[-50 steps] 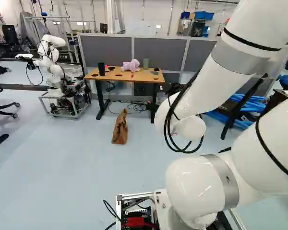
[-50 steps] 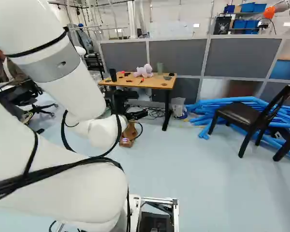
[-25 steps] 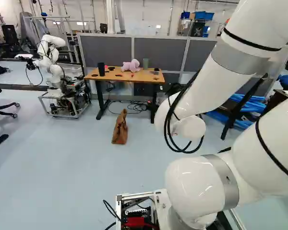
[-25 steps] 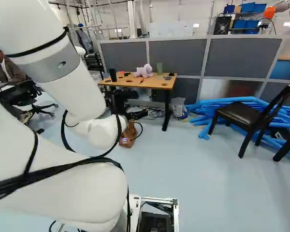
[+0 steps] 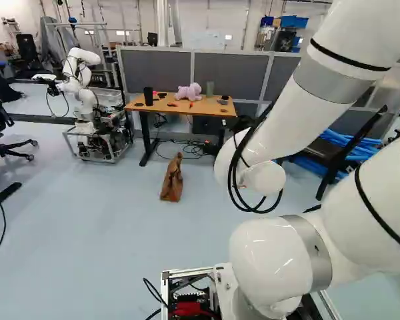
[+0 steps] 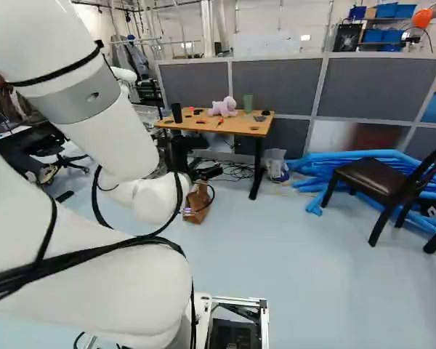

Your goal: Pick up the bag on the ground and place it on the table

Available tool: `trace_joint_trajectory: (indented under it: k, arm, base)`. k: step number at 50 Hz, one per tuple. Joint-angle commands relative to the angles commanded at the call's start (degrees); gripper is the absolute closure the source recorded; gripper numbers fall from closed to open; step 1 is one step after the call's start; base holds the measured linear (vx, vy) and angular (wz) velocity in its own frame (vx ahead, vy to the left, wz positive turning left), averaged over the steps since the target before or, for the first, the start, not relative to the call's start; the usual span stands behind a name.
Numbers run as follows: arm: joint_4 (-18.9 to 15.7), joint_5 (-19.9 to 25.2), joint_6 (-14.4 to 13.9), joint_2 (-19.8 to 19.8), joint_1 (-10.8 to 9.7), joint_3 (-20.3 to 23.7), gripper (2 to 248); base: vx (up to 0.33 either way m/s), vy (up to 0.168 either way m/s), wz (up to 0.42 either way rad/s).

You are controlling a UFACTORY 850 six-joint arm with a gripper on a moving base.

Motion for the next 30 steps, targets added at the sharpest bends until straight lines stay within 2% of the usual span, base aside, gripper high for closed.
trace_joint_trajectory:
  k: [16, 30]
  arm:
    - [0.00, 0.00, 0.00, 0.00, 0.00, 0.00, 3]
    - [0.00, 0.00, 0.00, 0.00, 0.00, 0.00, 3]
  base:
    - [0.054, 0.029, 0.142]
    - [0.087, 0.006, 0.019]
